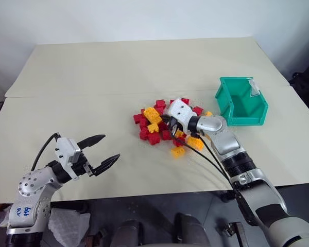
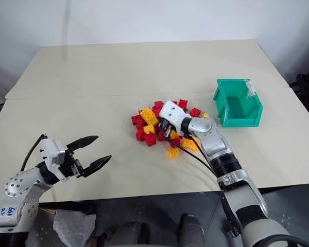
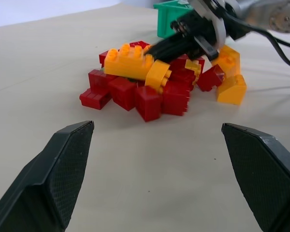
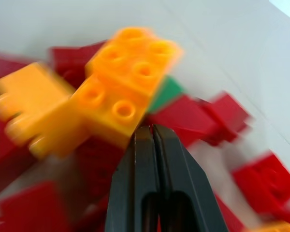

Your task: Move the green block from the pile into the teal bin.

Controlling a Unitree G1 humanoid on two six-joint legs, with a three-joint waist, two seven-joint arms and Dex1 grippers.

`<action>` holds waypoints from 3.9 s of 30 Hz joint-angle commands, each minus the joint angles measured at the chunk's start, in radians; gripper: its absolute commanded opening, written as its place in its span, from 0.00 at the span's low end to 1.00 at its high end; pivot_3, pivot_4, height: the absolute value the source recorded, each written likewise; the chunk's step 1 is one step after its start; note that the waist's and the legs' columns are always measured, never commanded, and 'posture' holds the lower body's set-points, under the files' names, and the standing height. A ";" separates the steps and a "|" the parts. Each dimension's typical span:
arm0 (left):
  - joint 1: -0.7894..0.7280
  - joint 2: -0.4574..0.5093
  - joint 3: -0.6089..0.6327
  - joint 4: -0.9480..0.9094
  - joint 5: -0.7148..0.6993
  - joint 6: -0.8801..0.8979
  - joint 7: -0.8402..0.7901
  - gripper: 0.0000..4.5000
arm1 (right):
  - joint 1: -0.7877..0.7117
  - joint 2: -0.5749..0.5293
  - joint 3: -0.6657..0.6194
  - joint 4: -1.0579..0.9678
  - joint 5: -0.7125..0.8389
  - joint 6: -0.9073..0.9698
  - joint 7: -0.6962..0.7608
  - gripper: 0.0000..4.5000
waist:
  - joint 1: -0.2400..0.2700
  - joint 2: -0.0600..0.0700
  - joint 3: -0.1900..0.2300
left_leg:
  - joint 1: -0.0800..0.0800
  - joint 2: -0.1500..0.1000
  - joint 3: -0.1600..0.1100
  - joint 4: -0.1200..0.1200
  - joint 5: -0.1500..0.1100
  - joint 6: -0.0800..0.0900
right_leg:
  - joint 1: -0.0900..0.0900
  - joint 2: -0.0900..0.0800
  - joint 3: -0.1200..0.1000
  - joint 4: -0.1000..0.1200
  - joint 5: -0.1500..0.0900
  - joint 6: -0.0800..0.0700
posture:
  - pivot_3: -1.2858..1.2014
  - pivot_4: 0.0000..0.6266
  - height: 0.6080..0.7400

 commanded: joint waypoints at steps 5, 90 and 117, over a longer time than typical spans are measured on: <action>0.005 -0.002 0.019 -0.027 -0.013 -0.017 0.001 1.00 | 0.026 -0.015 0.050 -0.093 -0.008 -0.038 0.127 0.02 | -0.001 0.000 0.000 | 0.000 0.000 0.000 0.000 0.000 0.000 | 0.000 0.000 0.000 0.000 0.000 0.000 | 0.52 0.24 1.00; 0.091 -0.048 0.031 -0.158 -0.030 0.023 0.106 1.00 | -0.644 0.206 -0.100 0.888 -0.186 -0.121 0.242 0.70 | -0.028 0.002 0.001 | 0.000 0.000 -0.001 -0.001 -0.001 -0.002 | -0.002 0.000 0.002 0.005 0.000 -0.001 | 0.52 0.24 1.00; 0.086 -0.056 0.028 -0.166 -0.021 0.014 0.118 1.00 | -0.647 0.228 -0.151 0.908 -0.169 -0.045 0.272 0.46 | -0.028 0.003 0.001 | 0.000 0.000 -0.001 -0.001 0.000 -0.002 | -0.003 0.000 0.002 0.005 0.000 -0.001 | 0.52 0.24 1.00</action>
